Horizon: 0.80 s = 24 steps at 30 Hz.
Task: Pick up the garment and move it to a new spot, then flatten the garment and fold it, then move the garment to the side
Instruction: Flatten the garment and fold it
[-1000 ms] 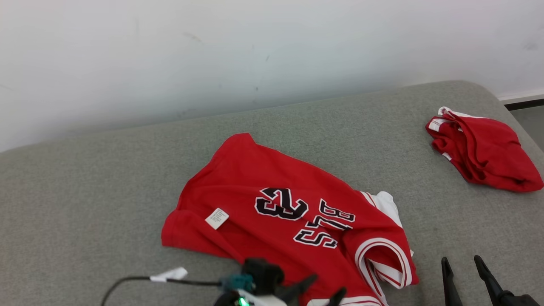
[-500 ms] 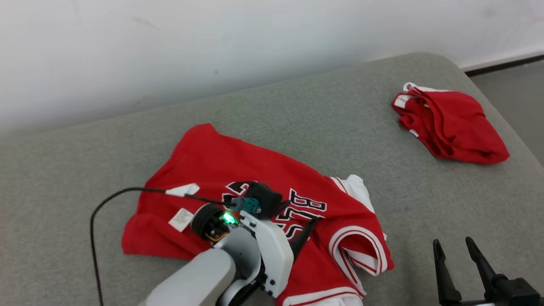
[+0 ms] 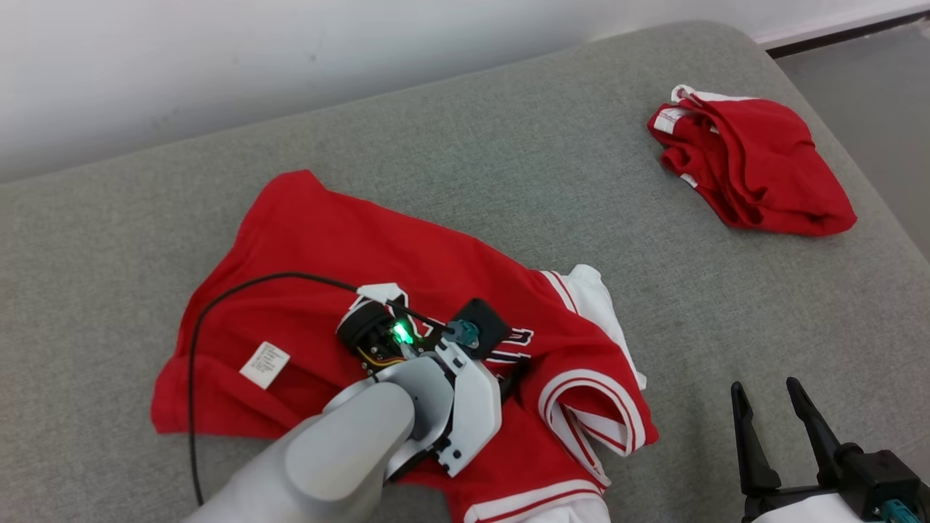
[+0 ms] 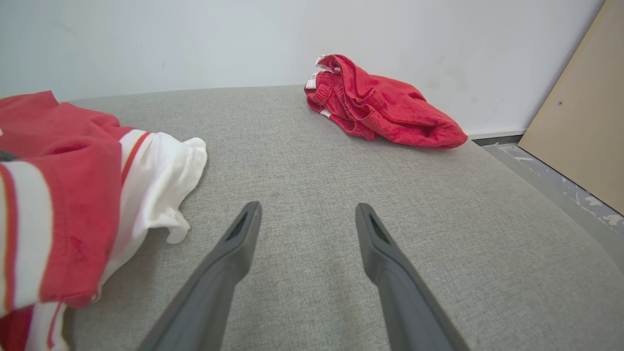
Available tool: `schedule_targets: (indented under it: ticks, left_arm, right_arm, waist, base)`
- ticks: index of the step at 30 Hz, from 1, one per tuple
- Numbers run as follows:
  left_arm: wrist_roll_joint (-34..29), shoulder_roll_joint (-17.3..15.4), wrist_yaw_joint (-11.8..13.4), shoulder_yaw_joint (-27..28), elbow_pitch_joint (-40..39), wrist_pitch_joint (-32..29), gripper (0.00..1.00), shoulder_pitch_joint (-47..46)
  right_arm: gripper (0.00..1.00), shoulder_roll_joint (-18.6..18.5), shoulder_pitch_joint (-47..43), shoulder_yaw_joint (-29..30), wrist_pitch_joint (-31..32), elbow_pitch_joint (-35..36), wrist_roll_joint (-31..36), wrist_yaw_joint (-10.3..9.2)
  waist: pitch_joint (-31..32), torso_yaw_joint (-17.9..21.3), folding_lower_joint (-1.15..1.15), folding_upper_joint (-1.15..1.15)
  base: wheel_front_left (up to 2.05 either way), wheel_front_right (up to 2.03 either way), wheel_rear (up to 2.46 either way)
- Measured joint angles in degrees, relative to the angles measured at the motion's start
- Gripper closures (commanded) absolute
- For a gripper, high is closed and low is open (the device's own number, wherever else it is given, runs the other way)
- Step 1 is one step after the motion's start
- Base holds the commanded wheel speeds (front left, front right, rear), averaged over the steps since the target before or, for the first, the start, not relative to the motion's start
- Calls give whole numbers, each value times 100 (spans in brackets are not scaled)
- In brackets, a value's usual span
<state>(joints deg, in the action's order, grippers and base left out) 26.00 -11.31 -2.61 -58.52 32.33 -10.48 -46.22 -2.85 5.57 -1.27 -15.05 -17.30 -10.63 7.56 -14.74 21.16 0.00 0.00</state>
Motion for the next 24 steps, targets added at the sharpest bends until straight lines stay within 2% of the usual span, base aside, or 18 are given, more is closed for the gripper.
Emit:
schedule_targets:
  ticks: [4,5,7,13,24]
  left_arm:
    - [-125,116,-33,-111,433,98,0,-185]
    - [-133,158,-29,-114,536,112,100,-238]
    - [-121,219,-2,-51,739,162,100,-331]
    - [-71,248,386,381,1285,680,100,-868]
    - [132,-205,1078,1173,2364,1418,100,-1749]
  right_arm:
    - [0,0,34,-12,0,7,-7,0]
    - [0,-1,35,-11,0,10,-7,0]
    - [0,0,45,-11,0,9,-8,0]
    - [0,0,138,-42,0,12,-53,0]
    - [0,0,183,-112,0,-37,-79,0]
  waist:
    - [-105,55,0,0]
    - [-124,64,0,0]
    - [-158,80,0,0]
    - [-261,131,0,0]
    - [-303,268,0,0]
  base:
    - [0,0,0]
    - [0,0,0]
    - [0,0,0]
    - [0,0,0]
    - [0,0,0]
